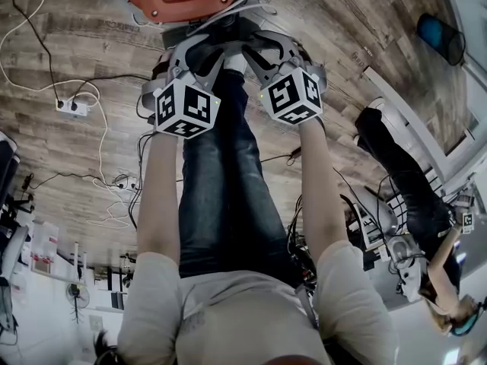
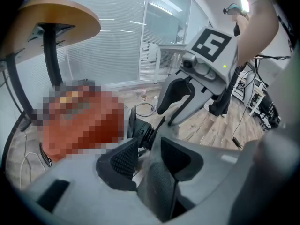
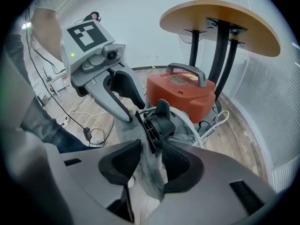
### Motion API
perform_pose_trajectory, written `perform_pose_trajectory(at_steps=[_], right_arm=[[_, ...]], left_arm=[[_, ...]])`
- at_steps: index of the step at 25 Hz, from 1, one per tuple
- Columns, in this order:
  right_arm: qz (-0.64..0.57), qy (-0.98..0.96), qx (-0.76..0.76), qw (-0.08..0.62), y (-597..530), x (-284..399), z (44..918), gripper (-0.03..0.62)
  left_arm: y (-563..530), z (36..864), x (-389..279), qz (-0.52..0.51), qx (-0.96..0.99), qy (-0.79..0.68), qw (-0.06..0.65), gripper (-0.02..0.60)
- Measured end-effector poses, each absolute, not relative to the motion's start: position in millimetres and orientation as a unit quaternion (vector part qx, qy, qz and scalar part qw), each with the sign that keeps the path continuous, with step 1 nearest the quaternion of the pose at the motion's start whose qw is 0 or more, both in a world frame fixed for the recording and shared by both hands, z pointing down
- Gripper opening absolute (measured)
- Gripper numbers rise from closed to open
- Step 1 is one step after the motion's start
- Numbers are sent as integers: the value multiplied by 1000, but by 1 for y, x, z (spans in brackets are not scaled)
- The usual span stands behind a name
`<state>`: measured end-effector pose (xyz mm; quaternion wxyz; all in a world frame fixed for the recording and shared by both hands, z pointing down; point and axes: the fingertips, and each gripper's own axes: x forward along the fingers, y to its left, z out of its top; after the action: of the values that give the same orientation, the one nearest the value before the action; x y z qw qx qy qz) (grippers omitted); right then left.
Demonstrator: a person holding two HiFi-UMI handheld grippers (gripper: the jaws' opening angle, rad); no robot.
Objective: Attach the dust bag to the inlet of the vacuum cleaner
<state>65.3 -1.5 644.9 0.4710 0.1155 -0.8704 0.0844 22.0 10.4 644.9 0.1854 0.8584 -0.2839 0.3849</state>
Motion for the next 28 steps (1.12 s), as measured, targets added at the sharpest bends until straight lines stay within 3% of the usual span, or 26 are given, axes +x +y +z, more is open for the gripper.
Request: perform_pose_trajectory(at_steps=[3, 11, 16, 19, 24, 28], right_arm=[[85, -870, 106, 473, 3, 62, 645, 173], [77, -873, 117, 468, -1, 57, 633, 170], [58, -878, 142, 454, -13, 54, 615, 86], [56, -882, 163, 439, -19, 53, 601, 12], [71, -886, 188, 418, -26, 50, 583, 5], [95, -890, 223, 387, -37, 46, 567, 5]], left_arm=[[11, 642, 23, 384, 860, -282, 183, 169], [11, 632, 20, 379, 861, -287, 182, 176], [7, 622, 17, 379, 858, -296, 179, 175], [5, 613, 14, 377, 856, -306, 177, 135], [-5, 594, 8, 365, 850, -337, 176, 35], [-15, 579, 6, 352, 845, -363, 174, 17]])
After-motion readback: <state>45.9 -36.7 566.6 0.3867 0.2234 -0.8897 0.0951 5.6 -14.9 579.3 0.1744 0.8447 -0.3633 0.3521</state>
